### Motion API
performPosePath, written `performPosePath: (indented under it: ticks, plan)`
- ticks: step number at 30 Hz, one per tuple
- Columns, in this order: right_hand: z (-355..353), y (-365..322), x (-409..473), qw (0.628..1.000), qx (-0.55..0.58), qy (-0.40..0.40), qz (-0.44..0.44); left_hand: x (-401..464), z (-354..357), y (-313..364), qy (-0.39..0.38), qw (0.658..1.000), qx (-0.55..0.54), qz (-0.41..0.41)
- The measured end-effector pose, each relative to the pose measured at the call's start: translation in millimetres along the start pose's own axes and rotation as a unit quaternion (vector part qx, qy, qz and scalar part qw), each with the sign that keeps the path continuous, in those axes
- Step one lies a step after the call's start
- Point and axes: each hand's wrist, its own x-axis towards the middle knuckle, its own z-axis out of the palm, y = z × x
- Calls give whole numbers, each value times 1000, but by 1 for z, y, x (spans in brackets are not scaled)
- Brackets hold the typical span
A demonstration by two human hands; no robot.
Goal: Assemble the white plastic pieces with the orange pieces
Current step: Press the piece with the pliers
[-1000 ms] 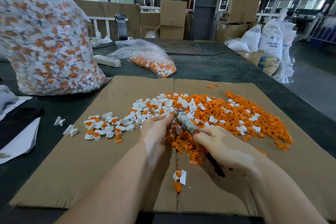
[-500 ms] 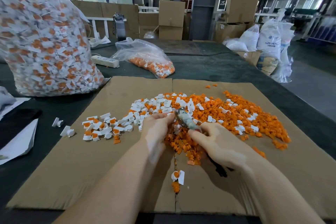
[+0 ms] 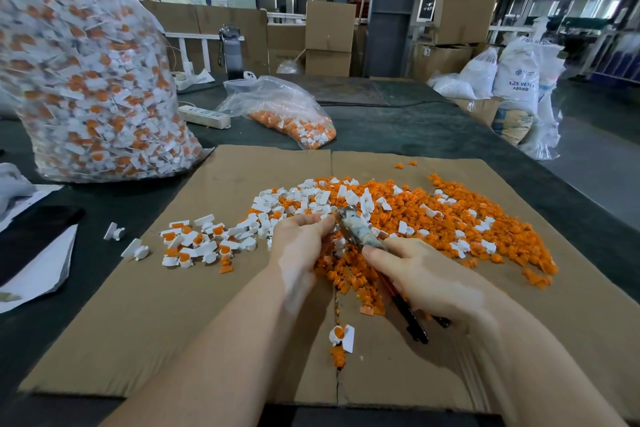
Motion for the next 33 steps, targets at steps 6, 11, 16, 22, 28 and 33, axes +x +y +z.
performPosePath:
  ticks: [6, 11, 16, 22, 28, 33]
  plan:
    - [9, 1, 2, 996, -48, 62, -32, -1, 2, 0, 7, 1000, -12, 8]
    - [14, 2, 1, 994, -57, 91, -35, -3, 1, -4, 4, 1000, -18, 7]
    - [17, 5, 1, 992, -78, 94, -21, -6, 2, -8, 11, 1000, -20, 0]
    - [12, 7, 1, 998, -30, 50, -18, -3, -1, -7, 13, 1000, 17, 17]
    - [11, 4, 3, 998, -44, 35, -29, -2, 0, -2, 1, 1000, 3, 9]
    - [16, 7, 3, 994, -58, 75, -46, -3, -1, -4, 0, 1000, -23, -1]
